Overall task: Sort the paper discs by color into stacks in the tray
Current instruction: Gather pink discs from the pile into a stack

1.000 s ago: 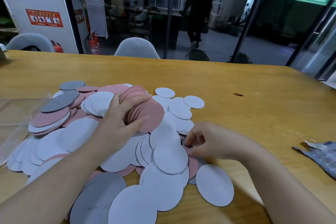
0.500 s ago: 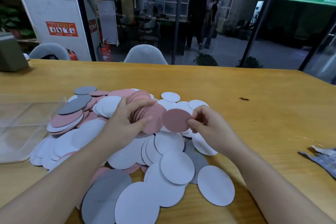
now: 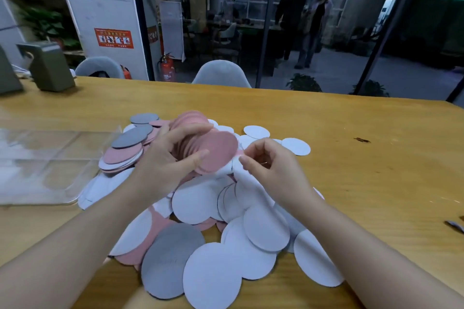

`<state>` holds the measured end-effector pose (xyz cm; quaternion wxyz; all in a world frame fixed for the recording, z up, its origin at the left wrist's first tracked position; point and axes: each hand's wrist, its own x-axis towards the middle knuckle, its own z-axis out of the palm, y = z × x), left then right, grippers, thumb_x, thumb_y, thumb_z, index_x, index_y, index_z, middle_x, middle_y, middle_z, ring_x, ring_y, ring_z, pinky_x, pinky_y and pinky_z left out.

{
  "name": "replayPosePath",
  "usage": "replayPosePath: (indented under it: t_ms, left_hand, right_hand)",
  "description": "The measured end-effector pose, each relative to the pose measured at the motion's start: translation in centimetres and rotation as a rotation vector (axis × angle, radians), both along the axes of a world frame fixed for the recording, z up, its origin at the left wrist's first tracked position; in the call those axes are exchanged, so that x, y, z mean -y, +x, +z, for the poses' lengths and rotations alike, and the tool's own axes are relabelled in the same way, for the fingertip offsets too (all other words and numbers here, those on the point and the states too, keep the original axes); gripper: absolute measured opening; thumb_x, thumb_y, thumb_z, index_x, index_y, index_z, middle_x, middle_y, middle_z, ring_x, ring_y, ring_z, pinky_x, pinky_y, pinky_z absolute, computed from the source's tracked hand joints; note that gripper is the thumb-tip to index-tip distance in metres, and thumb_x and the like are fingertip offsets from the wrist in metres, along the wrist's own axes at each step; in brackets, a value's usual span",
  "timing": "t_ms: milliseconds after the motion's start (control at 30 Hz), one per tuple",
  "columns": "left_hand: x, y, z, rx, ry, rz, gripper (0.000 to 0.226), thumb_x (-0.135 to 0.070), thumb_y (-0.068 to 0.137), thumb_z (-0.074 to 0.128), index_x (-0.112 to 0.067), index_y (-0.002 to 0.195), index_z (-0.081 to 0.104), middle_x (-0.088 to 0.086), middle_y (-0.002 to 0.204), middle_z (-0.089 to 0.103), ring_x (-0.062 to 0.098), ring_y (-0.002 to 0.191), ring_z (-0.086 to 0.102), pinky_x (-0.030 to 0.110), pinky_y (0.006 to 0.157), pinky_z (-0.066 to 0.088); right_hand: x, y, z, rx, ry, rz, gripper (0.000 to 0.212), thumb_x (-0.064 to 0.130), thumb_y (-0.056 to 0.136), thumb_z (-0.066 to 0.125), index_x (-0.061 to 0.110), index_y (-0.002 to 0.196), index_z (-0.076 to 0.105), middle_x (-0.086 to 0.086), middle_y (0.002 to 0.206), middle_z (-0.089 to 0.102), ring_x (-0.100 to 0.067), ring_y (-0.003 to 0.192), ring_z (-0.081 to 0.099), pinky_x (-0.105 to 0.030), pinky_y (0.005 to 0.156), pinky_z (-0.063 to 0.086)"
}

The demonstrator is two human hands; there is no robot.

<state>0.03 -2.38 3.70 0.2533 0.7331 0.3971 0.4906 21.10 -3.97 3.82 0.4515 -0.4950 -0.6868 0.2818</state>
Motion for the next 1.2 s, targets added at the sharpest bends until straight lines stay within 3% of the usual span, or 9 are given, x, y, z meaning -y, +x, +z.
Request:
replayPosePath:
  t_ms: [133, 300, 400, 567, 667, 800, 933, 1033, 1200]
  left_hand:
    - [-0.9, -2.1, 0.3, 0.126, 0.086, 0.184, 0.038, -0.045, 0.07, 0.063, -0.058, 0.105, 0.058, -0.017, 0.118, 0.054, 0.012, 0.117, 0.047, 0.038, 0.101, 0.044]
    - [-1.7, -3.9, -1.2, 0.307, -0.012, 0.292, 0.043, -0.045, 0.066, 0.066, -0.043, 0.109, 0.064, 0.006, 0.126, 0.048, 0.023, 0.119, 0.05, 0.043, 0.072, 0.059]
    - [-2.1, -4.5, -1.8, 0.308, -0.048, 0.307, 0.041, -0.043, 0.068, 0.066, -0.045, 0.109, 0.064, 0.004, 0.127, 0.05, 0.023, 0.118, 0.052, 0.05, 0.079, 0.056]
    - [-2.3, -4.4, -2.0, 0.414, -0.086, 0.282, 0.037, -0.035, 0.068, 0.07, -0.047, 0.103, 0.065, 0.007, 0.128, 0.05, 0.022, 0.117, 0.053, 0.027, 0.065, 0.058]
    - [-2.3, -4.5, -2.1, 0.442, -0.104, 0.283, 0.035, -0.026, 0.073, 0.066, -0.048, 0.1, 0.066, 0.001, 0.128, 0.051, 0.023, 0.118, 0.053, 0.028, 0.061, 0.058]
    - [-2.2, -4.3, -2.0, 0.458, -0.108, 0.28, 0.035, -0.025, 0.073, 0.065, -0.051, 0.096, 0.066, 0.0, 0.128, 0.051, 0.023, 0.12, 0.052, 0.03, 0.062, 0.058]
    - [-2.2, -4.4, -2.0, 0.437, -0.118, 0.287, 0.035, -0.032, 0.069, 0.069, -0.052, 0.098, 0.066, -0.002, 0.129, 0.051, 0.025, 0.125, 0.047, 0.035, 0.068, 0.059]
    - [-2.2, -4.5, -2.0, 0.429, -0.132, 0.29, 0.038, -0.043, 0.063, 0.067, -0.05, 0.1, 0.066, -0.002, 0.129, 0.051, 0.023, 0.123, 0.049, 0.042, 0.074, 0.059]
    - [-2.3, -4.4, -2.0, 0.446, -0.127, 0.281, 0.034, -0.027, 0.071, 0.066, -0.051, 0.096, 0.067, 0.003, 0.13, 0.049, 0.022, 0.12, 0.051, 0.031, 0.065, 0.058]
  right_hand:
    - [-2.2, -0.7, 0.2, 0.25, 0.025, -0.005, 0.002, 0.02, 0.089, 0.061, 0.02, 0.09, 0.059, 0.008, 0.093, 0.061, -0.006, 0.087, 0.055, -0.012, 0.068, 0.038]
    - [-4.4, -2.3, 0.9, 0.457, -0.009, 0.005, 0.034, 0.035, 0.088, 0.061, 0.015, 0.114, 0.06, 0.01, 0.102, 0.049, -0.014, 0.108, 0.048, -0.02, 0.084, 0.037]
    - [-5.2, -3.8, 1.9, 0.474, 0.05, 0.044, 0.033, 0.034, 0.086, 0.062, 0.003, 0.097, 0.065, -0.004, 0.093, 0.062, -0.024, 0.099, 0.051, -0.026, 0.082, 0.039]
    - [-7.3, -5.8, 2.5, 0.586, 0.094, 0.037, 0.023, 0.035, 0.087, 0.061, 0.019, 0.103, 0.066, 0.005, 0.101, 0.057, -0.018, 0.106, 0.043, -0.029, 0.089, 0.038]
    - [-8.2, -6.4, 2.7, 0.758, -0.021, 0.114, 0.038, 0.042, 0.086, 0.059, 0.02, 0.117, 0.061, 0.004, 0.118, 0.057, -0.019, 0.115, 0.037, -0.037, 0.097, 0.036]
    - [-8.6, -6.4, 2.6, 0.802, -0.14, 0.19, 0.036, 0.041, 0.089, 0.054, 0.011, 0.107, 0.064, -0.002, 0.107, 0.064, -0.021, 0.108, 0.039, -0.038, 0.09, 0.042]
    - [-8.2, -5.9, 3.0, 0.841, -0.242, 0.263, 0.035, 0.036, 0.084, 0.059, 0.034, 0.118, 0.058, 0.003, 0.121, 0.055, -0.018, 0.117, 0.037, -0.039, 0.092, 0.044]
    - [-7.7, -5.7, 3.2, 0.952, -0.268, 0.295, 0.042, 0.034, 0.082, 0.059, 0.025, 0.123, 0.051, 0.0, 0.127, 0.047, -0.023, 0.12, 0.035, -0.044, 0.093, 0.043]
    - [-7.9, -5.8, 3.4, 0.999, -0.343, 0.302, 0.067, 0.039, 0.082, 0.06, 0.044, 0.14, 0.028, 0.006, 0.139, 0.03, -0.021, 0.129, 0.024, -0.044, 0.099, 0.039]
